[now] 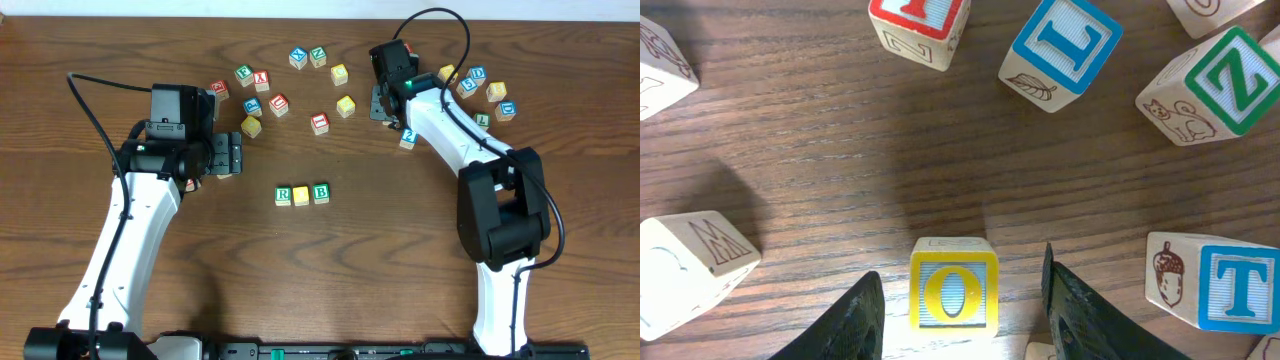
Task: Spell out ROBOT
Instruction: 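Close the right gripper on the yellow O block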
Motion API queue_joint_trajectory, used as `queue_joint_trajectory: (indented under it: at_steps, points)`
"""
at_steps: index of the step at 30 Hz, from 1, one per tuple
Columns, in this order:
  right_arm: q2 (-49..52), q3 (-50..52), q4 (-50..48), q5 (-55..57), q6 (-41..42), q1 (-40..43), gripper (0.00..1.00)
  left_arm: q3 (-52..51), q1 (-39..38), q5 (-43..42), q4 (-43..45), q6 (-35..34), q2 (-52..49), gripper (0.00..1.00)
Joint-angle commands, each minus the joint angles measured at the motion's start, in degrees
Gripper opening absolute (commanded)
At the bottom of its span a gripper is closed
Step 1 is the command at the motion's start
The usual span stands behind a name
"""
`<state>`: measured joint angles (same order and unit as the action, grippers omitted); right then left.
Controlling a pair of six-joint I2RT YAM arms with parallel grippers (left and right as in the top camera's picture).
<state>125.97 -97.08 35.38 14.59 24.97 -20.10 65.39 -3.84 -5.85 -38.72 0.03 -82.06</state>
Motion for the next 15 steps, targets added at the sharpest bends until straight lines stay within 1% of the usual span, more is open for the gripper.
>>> queue_joint_trajectory:
  at_steps: [1,13,15]
  points:
    - [1.70,-0.59,0.20,-0.15,1.16,0.13,0.46,0.31,0.28,0.48,-0.09,0.15,0.61,0.86]
    - [3.50,-0.59,-0.48,-1.44,1.18,0.13,0.45,0.31,0.28,0.48,-0.07,0.15,0.61,0.86]
    - [3.50,-0.59,-0.48,-1.42,1.20,0.13,0.43,0.31,0.28,0.50,-0.09,0.15,0.61,0.86]
